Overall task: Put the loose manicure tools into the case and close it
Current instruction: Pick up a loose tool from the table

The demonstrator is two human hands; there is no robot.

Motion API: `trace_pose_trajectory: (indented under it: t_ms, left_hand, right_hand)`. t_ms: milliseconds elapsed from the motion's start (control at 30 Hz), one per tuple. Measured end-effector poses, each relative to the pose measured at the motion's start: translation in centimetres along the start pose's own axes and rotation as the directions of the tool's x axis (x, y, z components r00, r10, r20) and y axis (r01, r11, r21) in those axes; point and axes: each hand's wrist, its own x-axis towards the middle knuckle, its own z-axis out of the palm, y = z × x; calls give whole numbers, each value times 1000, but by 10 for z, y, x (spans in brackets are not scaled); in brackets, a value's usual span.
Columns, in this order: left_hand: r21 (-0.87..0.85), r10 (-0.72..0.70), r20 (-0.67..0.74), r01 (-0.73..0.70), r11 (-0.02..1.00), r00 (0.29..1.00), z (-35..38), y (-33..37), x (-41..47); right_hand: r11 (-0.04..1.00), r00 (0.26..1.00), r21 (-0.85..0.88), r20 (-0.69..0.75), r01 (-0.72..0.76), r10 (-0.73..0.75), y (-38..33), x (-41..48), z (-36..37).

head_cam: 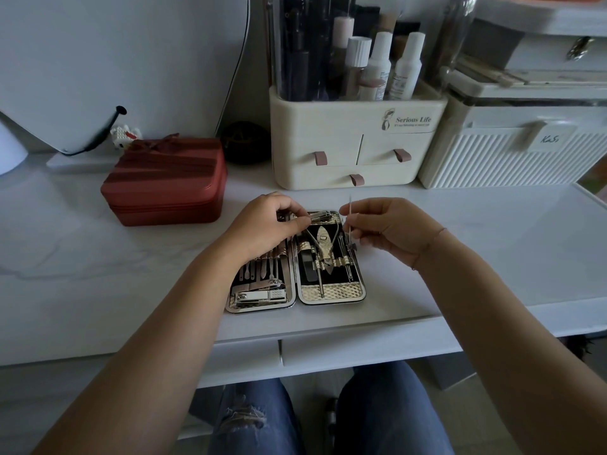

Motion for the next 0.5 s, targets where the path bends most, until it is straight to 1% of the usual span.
trace_pose_trajectory:
  t_ms: [233,333,400,500]
  left_hand:
    - [1,-9,-2,9,1000,1000,1,-1,1]
    - [-10,-8,-1,8,1000,1000,1,-1,1]
    - [-14,-5,2,5,1000,1000,1,-1,1]
    - [-17,-2,1,2,1000,1000,0,-1,1]
  right_hand:
    - [996,991,-66,-130,-51,42,-1,2,12]
    - [983,986,-173,-162,-67,39,0,4,15]
    - [962,984,-259,-173,-83,39,0,5,17]
    - [946,989,-305,-128,-104,68,-1,3,16]
